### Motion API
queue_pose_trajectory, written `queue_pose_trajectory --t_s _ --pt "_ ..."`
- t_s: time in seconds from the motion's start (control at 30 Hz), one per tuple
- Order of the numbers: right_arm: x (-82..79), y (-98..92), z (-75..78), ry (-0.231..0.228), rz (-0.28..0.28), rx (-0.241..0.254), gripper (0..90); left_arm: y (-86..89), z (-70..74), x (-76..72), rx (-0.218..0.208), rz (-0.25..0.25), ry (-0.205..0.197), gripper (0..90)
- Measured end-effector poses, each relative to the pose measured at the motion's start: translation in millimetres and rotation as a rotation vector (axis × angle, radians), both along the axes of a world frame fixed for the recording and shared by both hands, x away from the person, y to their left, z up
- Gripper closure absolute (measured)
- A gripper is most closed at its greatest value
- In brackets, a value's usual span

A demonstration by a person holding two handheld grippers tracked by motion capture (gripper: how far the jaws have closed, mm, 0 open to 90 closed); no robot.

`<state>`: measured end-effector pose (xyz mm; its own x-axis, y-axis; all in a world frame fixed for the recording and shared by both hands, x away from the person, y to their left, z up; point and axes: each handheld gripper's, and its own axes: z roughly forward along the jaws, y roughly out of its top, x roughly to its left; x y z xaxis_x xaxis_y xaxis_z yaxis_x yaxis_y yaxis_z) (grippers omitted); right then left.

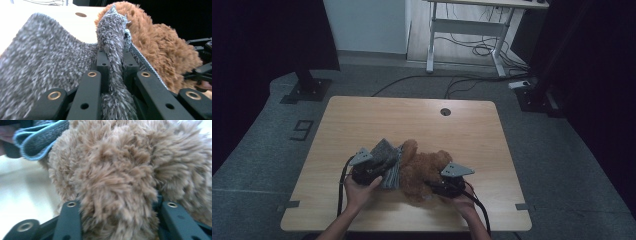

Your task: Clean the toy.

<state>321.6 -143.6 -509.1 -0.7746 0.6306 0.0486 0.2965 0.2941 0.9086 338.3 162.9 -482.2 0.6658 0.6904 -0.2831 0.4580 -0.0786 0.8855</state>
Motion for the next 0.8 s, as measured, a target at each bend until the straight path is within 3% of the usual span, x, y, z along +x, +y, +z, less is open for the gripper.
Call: queue_pose_trajectory --t_s 0.13,0.23,0.33,0.6,0.8 --pt "11.3 -3.5 9.0 -0.136 -0.048 -0.034 57.2 -4.4 6.3 15.5 -0.025 0.012 -0.001 80.1" --pt "25.0 -7.9 8.9 -0.184 -0.065 -0.062 56.2 -11.5 3.4 25.0 -0.026 0.007 0.021 80.0" --pt "33.4 -16.7 -0.5 -0.169 -0.034 -0.056 54.4 -15.1 0.1 25.4 -0.030 -0.006 0.032 79.9" --pt "12.5 -23.1 -14.5 -0.172 0.014 -0.052 50.8 -15.3 5.1 9.3 -0.005 -0.039 0.036 79.0" --pt "2.8 -27.5 -22.4 -0.155 0.023 -0.042 47.2 -28.8 20.7 6.6 0.000 -0.072 0.029 78.9"
